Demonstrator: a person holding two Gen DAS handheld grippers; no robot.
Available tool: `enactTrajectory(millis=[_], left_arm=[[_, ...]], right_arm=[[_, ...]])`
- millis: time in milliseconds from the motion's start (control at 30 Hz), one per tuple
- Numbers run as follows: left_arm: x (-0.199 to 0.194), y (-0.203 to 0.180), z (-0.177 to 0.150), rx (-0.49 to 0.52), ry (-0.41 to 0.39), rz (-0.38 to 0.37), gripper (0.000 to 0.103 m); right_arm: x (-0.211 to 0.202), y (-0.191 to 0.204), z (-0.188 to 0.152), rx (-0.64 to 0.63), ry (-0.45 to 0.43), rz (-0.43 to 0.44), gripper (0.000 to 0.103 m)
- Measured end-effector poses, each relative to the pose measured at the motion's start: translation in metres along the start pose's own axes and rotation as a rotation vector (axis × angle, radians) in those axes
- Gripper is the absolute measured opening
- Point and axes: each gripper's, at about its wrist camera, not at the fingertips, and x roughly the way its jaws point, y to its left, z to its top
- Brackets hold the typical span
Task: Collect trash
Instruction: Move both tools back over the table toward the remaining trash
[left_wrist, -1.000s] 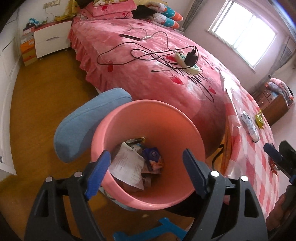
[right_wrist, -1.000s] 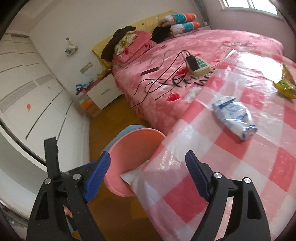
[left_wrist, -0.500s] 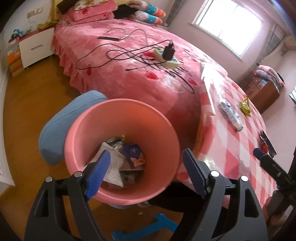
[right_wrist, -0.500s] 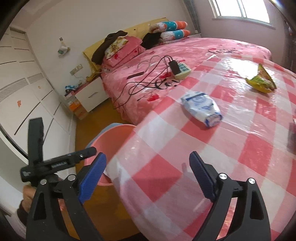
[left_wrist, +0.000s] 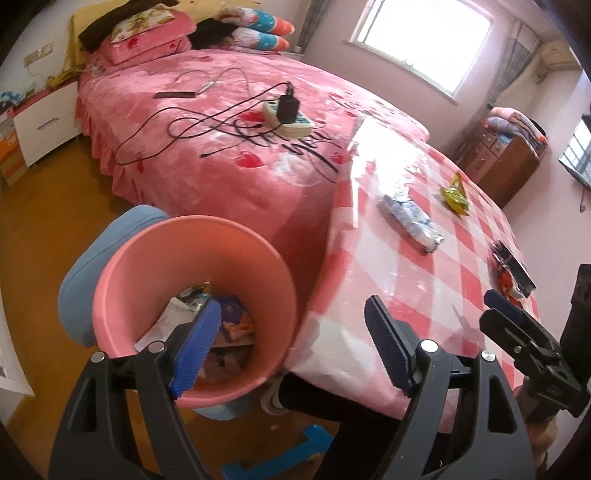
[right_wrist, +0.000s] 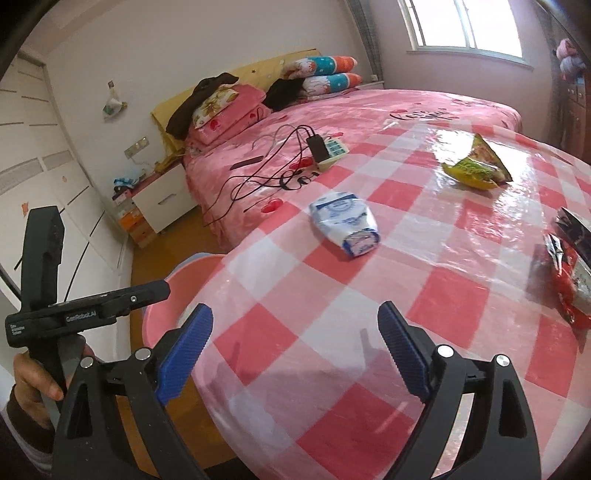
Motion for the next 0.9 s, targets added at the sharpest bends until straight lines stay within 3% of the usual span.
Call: enactTrajectory(millis=[900], left_arm=[[0.012, -0.096, -0.007, 0.183, 0.041, -0.016, 0.081]], right_arm=[[-0.046, -0.067, -0.003, 0.082, -0.103, -0.079, 0.09]])
